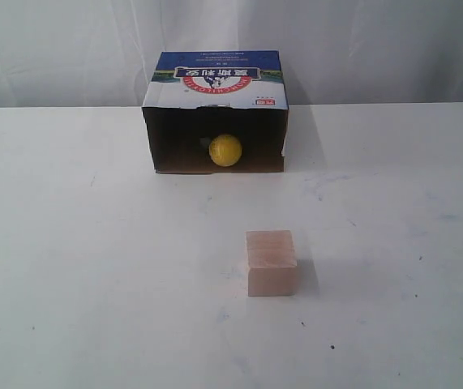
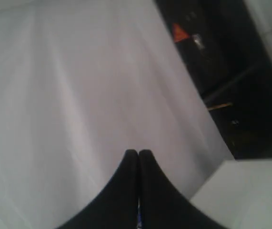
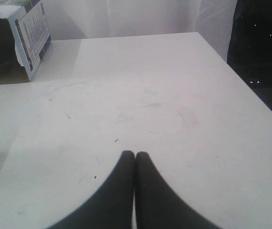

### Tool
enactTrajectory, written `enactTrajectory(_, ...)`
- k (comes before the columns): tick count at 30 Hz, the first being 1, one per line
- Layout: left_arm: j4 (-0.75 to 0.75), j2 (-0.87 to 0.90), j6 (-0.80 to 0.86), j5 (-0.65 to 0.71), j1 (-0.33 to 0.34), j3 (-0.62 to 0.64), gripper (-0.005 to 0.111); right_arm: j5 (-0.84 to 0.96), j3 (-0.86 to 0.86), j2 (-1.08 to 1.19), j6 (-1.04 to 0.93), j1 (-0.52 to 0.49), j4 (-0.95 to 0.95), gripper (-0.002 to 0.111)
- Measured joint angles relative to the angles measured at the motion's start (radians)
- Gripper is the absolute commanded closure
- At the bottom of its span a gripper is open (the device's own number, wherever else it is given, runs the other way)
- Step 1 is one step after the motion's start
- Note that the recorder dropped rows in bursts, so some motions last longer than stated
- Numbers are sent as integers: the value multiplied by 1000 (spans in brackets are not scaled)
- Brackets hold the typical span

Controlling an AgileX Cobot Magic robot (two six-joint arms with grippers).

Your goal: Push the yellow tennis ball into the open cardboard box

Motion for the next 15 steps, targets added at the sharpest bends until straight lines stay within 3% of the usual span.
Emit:
enactTrajectory(1,128,-6,-30,66,0,3,107,0,0,0,0,0,0,108)
enactTrajectory(4,343,-18,-167,75,0,25,107,0,0,0,0,0,0,108)
enactTrajectory(15,595,-21,-160,59,0,25,107,0,0,0,0,0,0,108)
